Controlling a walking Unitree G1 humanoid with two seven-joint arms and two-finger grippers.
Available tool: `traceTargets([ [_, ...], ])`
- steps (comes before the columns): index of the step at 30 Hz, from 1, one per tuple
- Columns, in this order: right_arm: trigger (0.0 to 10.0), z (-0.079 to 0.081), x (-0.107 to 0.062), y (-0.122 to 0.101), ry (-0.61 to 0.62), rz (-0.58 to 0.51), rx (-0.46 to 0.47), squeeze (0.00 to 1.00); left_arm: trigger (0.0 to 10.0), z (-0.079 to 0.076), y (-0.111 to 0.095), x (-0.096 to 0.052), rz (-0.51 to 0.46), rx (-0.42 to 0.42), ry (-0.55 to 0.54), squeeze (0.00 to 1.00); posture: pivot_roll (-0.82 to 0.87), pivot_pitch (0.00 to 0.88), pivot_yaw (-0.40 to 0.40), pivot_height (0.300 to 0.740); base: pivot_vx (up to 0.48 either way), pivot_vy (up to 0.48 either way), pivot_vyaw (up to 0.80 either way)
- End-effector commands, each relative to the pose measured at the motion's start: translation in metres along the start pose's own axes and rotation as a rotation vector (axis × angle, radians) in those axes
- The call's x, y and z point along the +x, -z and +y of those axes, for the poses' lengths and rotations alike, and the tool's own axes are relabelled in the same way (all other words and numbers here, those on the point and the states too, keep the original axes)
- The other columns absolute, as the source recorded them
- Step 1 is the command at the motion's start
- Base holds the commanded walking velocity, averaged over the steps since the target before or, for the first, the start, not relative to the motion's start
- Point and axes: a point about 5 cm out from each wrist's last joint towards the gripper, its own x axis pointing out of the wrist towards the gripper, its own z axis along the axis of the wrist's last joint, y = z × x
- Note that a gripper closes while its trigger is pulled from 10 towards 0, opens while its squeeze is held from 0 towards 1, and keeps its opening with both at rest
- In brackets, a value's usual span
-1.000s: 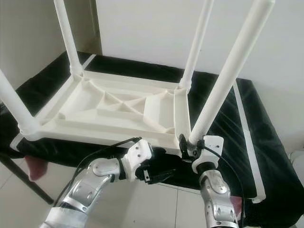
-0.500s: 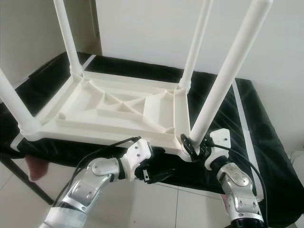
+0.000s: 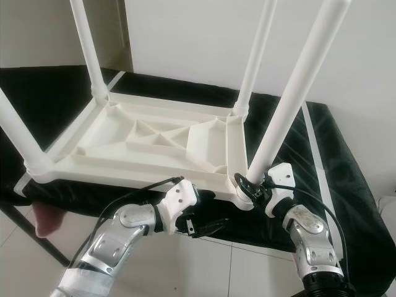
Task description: Building children table
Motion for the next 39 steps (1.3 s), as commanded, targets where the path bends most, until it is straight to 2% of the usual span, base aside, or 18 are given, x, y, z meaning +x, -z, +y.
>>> traceTargets([
  [1,0.0,0.001,-0.003,0.011,-0.017,0.057,0.005,0.0,10.0,0.003,0.0,0.0,0.0,-0.006,-0.071,0.0,0.03,0.0,-0.06,0.74,0.0,0.0,0.0],
  [3,0.0,0.001,-0.004,0.013,-0.015,0.065,0.014,0.0,10.0,0.004,0.0,0.0,-0.001,-0.007,-0.072,0.0,0.03,0.0,-0.06,0.74,0.0,0.0,0.0],
  [4,10.0,0.001,-0.004,0.013,-0.006,0.067,0.024,0.0,10.0,0.003,0.0,0.0,0.0,-0.007,-0.071,0.0,0.02,0.0,-0.057,0.74,0.0,0.0,0.0],
  [9,10.0,0.002,-0.004,0.015,0.03,0.065,0.047,0.0,10.0,0.002,0.0,0.0,0.0,-0.006,-0.066,0.0,0.02,0.0,-0.057,0.74,0.0,0.0,0.0],
  [14,10.0,0.002,-0.005,0.022,0.179,0.084,0.065,0.0,10.0,0.001,0.0,0.001,0.0,-0.008,-0.059,0.0,0.02,0.0,-0.057,0.74,0.0,0.0,0.0],
  [19,10.0,0.001,-0.006,0.023,0.217,0.087,0.063,0.0,10.0,0.0,0.001,0.001,0.001,-0.009,-0.057,0.0,0.02,0.0,-0.057,0.74,0.0,0.0,0.0],
  [21,10.0,0.002,-0.007,0.025,0.299,0.099,0.074,0.0,10.0,0.0,0.001,0.001,0.001,-0.009,-0.055,0.0,0.02,0.0,-0.061,0.74,0.0,0.0,0.0],
  [22,10.0,0.002,-0.008,0.028,0.381,0.115,0.105,0.0,10.0,0.0,0.001,0.001,0.002,-0.008,-0.055,0.0,0.02,0.0,-0.067,0.74,0.0,0.0,0.0],
  [25,10.0,0.003,-0.009,0.03,0.435,0.127,0.127,0.0,10.0,0.0,0.001,0.001,0.002,-0.007,-0.055,0.0,0.03,0.0,-0.07,0.74,0.0,0.0,0.0],
  [26,10.0,0.007,-0.01,0.034,0.525,0.143,0.156,0.0,10.0,-0.001,0.001,0.001,0.001,-0.01,-0.055,0.0,0.03,0.0,-0.07,0.74,0.0,0.0,0.0],
  [27,10.0,0.007,-0.01,0.034,0.525,0.143,0.156,0.0,10.0,-0.001,0.001,0.001,0.001,-0.01,-0.055,0.0,0.03,0.0,-0.07,0.74,0.0,0.0,0.0],
  [28,10.0,0.02,-0.011,0.04,0.698,0.159,0.22,0.0,10.0,-0.003,0.002,0.001,0.0,-0.017,-0.05,0.0,0.03,0.0,-0.072,0.74,0.0,0.0,0.0],
  [29,10.0,0.026,-0.01,0.042,0.741,0.167,0.249,0.0,10.0,-0.004,0.003,0.001,0.001,-0.018,-0.048,0.0,0.03,0.0,-0.072,0.74,0.0,0.0,0.0],
  [35,10.0,0.041,-0.004,0.04,0.834,0.155,0.284,0.0,10.0,-0.005,0.002,0.001,0.001,-0.017,-0.045,0.0,0.03,0.0,-0.071,0.74,0.0,0.0,0.0],
  [39,10.0,0.052,0.004,0.034,0.822,0.111,0.319,0.0,10.0,-0.004,0.002,0.001,0.001,-0.015,-0.043,0.0,0.03,0.0,-0.065,0.74,0.0,0.0,0.0],
])
